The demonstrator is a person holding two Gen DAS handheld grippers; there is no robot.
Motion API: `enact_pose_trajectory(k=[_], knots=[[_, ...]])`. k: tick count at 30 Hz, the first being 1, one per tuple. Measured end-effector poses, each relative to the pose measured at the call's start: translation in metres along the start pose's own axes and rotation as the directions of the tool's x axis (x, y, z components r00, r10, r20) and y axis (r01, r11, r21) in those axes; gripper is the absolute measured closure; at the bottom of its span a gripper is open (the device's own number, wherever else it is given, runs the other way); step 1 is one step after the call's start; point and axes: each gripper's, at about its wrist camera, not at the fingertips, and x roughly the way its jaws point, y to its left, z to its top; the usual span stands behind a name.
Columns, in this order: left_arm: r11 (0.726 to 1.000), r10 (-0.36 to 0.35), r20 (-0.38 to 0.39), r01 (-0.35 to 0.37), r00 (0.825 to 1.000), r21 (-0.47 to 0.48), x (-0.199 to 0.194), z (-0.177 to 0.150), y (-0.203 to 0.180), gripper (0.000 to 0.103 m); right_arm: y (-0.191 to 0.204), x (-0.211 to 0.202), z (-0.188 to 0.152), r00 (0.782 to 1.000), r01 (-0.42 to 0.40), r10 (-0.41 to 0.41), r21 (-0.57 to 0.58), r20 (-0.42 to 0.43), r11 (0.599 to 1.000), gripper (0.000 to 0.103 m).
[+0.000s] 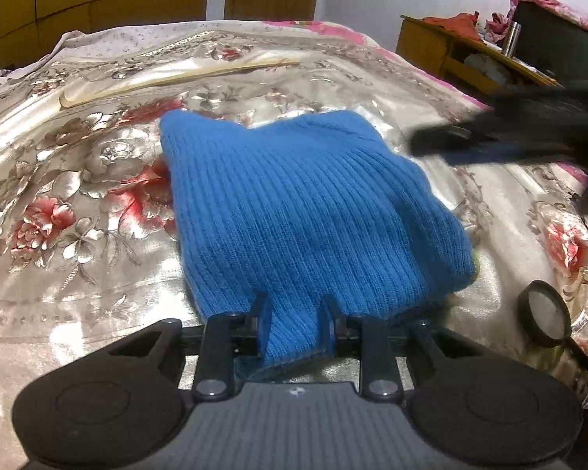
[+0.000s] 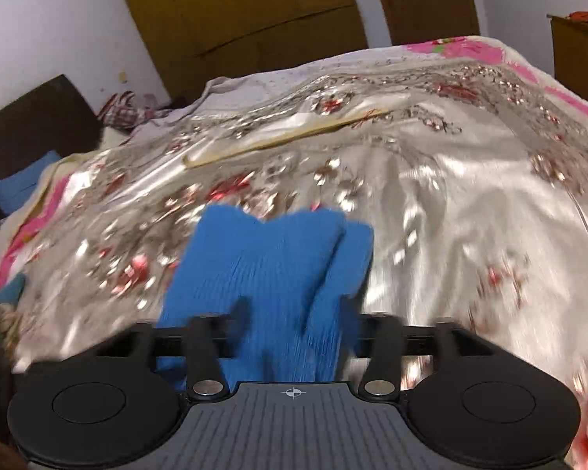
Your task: Fold small clothes
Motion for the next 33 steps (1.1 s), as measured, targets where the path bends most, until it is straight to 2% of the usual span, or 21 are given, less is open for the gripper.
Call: enact_pose_trajectory(k=[2, 4, 7, 9, 11, 13, 14, 17, 18, 19, 20, 23, 26, 28, 30, 33], knots=[[1.0, -0.007, 0.0, 0.007, 1.0, -0.007, 0.0, 0.0, 0.002, 0.071, -0.005, 0.025, 0.008, 0.999, 0.035, -0.034, 0.032, -0.012, 0.999, 0.044], [1.0, -0.013, -0.003, 0.013, 1.0, -0.015, 0.0, 0.001, 0.004, 0.071, -0.011, 0.049, 0.011, 0.999, 0.025, -0.021, 0.098, -0.042, 0.995, 0.045], [1.0, -0.018, 0.002, 0.018, 1.0, -0.016, -0.002, 0.002, 0.004, 0.071, -0.015, 0.059, 0.012, 0.999, -0.013, 0.017, 0.153, -0.028, 0.988, 0.076], [1.0, -0.02, 0.007, 0.02, 1.0, -0.008, -0.003, 0.003, 0.002, 0.071, -0.008, 0.054, 0.013, 1.0, -0.002, 0.002, 0.092, -0.004, 0.996, 0.088], [1.0, -0.022, 0.012, 0.022, 1.0, 0.0, -0.004, 0.003, 0.001, 0.071, -0.005, 0.051, 0.017, 1.0, 0.019, -0.019, 0.047, 0.0, 0.999, 0.089], [1.0, -0.022, 0.01, 0.022, 1.0, 0.003, -0.002, 0.003, -0.001, 0.071, -0.007, 0.051, 0.022, 1.0, 0.012, -0.012, 0.051, 0.001, 0.999, 0.089], [1.0, -0.018, 0.009, 0.018, 1.0, 0.006, -0.001, 0.003, -0.002, 0.071, -0.009, 0.053, 0.023, 1.0, 0.004, -0.004, 0.052, -0.006, 0.999, 0.082], [1.0, -0.014, 0.003, 0.014, 1.0, 0.001, 0.001, 0.003, -0.001, 0.071, -0.01, 0.064, 0.023, 0.999, 0.008, -0.006, 0.061, -0.037, 0.998, 0.081], [1.0, -0.013, 0.002, 0.013, 1.0, 0.002, 0.001, 0.004, -0.002, 0.071, -0.011, 0.068, 0.022, 0.999, 0.01, -0.007, 0.08, -0.041, 0.997, 0.081], [1.0, -0.013, 0.004, 0.013, 1.0, 0.003, -0.001, 0.004, -0.002, 0.071, -0.013, 0.068, 0.022, 0.999, 0.006, -0.002, 0.099, -0.038, 0.995, 0.085], [1.0, -0.014, 0.008, 0.014, 1.0, 0.004, -0.002, 0.005, -0.002, 0.071, -0.014, 0.065, 0.023, 1.0, -0.007, 0.009, 0.108, -0.025, 0.994, 0.09], [1.0, -0.028, 0.044, 0.028, 0.999, -0.001, -0.011, 0.007, -0.002, 0.071, -0.011, 0.036, 0.027, 0.996, -0.072, 0.066, 0.1, 0.068, 0.992, 0.093], [0.999, -0.033, 0.06, 0.034, 0.998, -0.01, -0.011, 0.007, -0.003, 0.07, -0.021, 0.019, 0.024, 0.991, -0.064, 0.048, 0.128, 0.127, 0.99, 0.094], [1.0, -0.027, 0.013, 0.027, 1.0, 0.002, 0.002, 0.003, -0.005, 0.069, -0.039, 0.039, 0.016, 0.998, -0.006, -0.005, 0.19, 0.057, 0.982, 0.093], [1.0, -0.014, -0.013, 0.014, 1.0, 0.008, 0.01, -0.003, -0.006, 0.069, -0.046, 0.062, 0.004, 0.999, 0.04, -0.035, 0.195, -0.028, 0.98, 0.093], [1.0, -0.026, -0.013, 0.026, 1.0, 0.002, 0.003, -0.003, -0.004, 0.069, -0.037, 0.056, -0.001, 0.999, 0.049, -0.05, 0.154, 0.001, 0.987, 0.089]])
